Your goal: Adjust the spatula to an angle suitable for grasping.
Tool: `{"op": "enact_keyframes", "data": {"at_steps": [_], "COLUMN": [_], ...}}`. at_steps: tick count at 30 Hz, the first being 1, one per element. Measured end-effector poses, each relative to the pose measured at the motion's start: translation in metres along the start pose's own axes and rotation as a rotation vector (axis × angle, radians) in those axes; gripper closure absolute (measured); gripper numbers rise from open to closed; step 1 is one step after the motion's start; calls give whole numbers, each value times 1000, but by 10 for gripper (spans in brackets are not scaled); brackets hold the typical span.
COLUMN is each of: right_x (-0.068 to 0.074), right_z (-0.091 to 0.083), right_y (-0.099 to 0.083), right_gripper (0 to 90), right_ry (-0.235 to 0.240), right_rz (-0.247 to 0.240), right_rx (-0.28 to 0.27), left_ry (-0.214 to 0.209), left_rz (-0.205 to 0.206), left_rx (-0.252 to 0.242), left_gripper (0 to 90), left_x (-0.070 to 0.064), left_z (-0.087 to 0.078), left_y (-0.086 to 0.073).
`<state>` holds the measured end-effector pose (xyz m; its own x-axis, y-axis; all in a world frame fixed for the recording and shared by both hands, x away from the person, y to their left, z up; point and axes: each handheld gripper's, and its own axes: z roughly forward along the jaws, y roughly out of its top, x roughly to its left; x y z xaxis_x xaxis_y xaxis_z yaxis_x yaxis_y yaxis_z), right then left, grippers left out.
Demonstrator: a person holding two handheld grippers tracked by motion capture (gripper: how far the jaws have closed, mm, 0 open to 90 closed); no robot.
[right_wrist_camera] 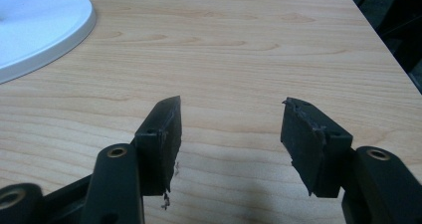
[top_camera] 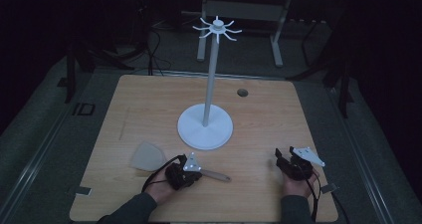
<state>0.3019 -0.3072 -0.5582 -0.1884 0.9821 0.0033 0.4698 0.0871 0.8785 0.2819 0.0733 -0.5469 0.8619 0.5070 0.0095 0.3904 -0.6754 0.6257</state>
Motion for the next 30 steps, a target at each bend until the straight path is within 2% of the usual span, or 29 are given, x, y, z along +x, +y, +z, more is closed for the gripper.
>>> {"op": "enact_keyframes", "data": {"at_steps": [7,14,17,25,28,30], "right_x": [0,0,0,-1,-1,-1], "right_z": [0,0,0,0,0,0], "right_y": [0,0,0,0,0,0], "right_gripper": [412,412,414,416,412,409], "right_ry": [3,4,4,6,5,3], "right_rz": [2,2,2,5,5,4], "right_rx": [1,1,-2,-7,-4,-6], "left_ry": [37,55,40,38,37,34], "left_rz": [-32,-53,-52,-54,-64,-87], "left_rx": [11,17,-5,-47,-60,-79], "left_gripper": [897,889,847,752,706,664], "left_x": [16,27,28,40,45,48], "left_z": [7,8,4,-14,-19,-22], "left_y": [20,32,34,42,43,43]}}
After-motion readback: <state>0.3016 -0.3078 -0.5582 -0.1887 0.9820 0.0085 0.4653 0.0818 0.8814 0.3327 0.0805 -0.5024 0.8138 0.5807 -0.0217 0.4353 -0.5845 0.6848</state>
